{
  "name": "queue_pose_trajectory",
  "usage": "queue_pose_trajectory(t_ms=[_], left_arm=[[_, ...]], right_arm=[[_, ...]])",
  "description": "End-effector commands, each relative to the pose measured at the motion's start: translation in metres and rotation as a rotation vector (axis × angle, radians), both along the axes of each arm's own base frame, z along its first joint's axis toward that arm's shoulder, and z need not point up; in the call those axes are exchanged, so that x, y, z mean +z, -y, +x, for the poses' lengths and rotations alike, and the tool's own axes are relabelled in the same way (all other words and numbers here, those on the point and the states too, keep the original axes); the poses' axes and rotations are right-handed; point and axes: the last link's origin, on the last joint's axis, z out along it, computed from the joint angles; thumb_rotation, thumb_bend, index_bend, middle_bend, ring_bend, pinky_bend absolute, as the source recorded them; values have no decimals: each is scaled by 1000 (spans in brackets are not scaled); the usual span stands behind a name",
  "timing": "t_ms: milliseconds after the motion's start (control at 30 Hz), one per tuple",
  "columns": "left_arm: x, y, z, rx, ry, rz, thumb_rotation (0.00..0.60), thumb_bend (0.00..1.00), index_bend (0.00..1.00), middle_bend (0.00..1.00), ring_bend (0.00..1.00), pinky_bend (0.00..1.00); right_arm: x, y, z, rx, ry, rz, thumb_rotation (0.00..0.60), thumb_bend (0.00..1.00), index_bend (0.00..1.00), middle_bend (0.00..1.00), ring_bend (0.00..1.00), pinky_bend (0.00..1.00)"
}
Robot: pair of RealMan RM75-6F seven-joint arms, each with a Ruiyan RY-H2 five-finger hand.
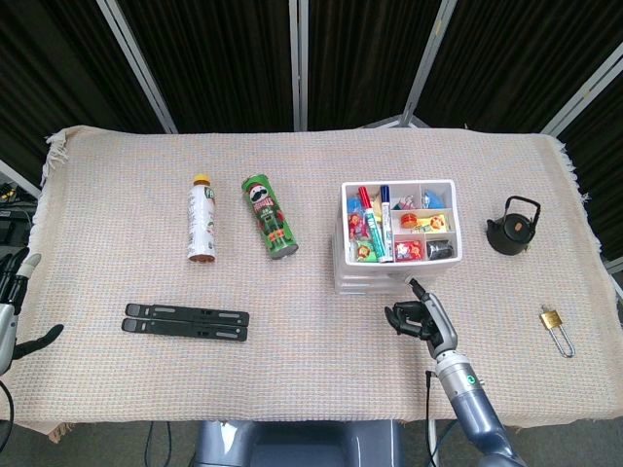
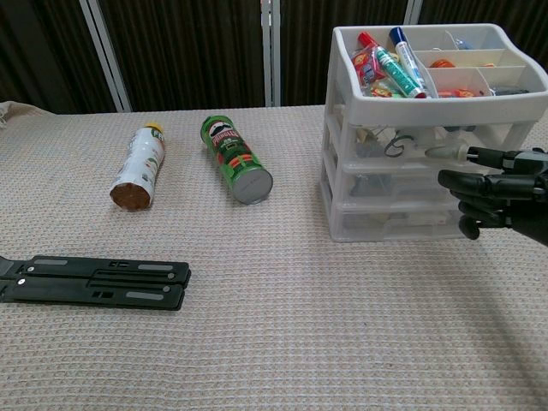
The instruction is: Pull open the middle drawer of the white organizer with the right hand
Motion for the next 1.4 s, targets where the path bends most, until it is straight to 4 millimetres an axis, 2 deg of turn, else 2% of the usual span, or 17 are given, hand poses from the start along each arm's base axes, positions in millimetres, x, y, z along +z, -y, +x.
queue_pose_trajectory(t_ms=[33, 533, 767, 967, 1400], left_arm=[[0, 0, 0, 0, -1, -1, 600, 0, 0, 0, 0, 0], [0, 0, 0, -3, 4, -6, 600, 0, 0, 0, 0, 0], [0, 0, 0, -5, 3, -8, 600, 0, 0, 0, 0, 0], [-2, 0, 1, -3, -3, -15, 600, 0, 0, 0, 0, 0], [-4, 1, 3, -7, -11, -15, 600, 0, 0, 0, 0, 0]], right_arm=[[-1, 0, 0, -3, 2, 1, 600, 350, 211, 860, 851, 709], [-13, 7, 15, 18, 37, 27, 600, 352, 234, 860, 851, 709], [-16, 4, 18, 20, 37, 38, 600, 361, 255, 860, 850, 709], [-15, -1, 18, 32, 39, 49, 600, 361, 255, 860, 851, 709], [-10, -28, 22, 89, 55, 81, 600, 361, 255, 858, 850, 707]])
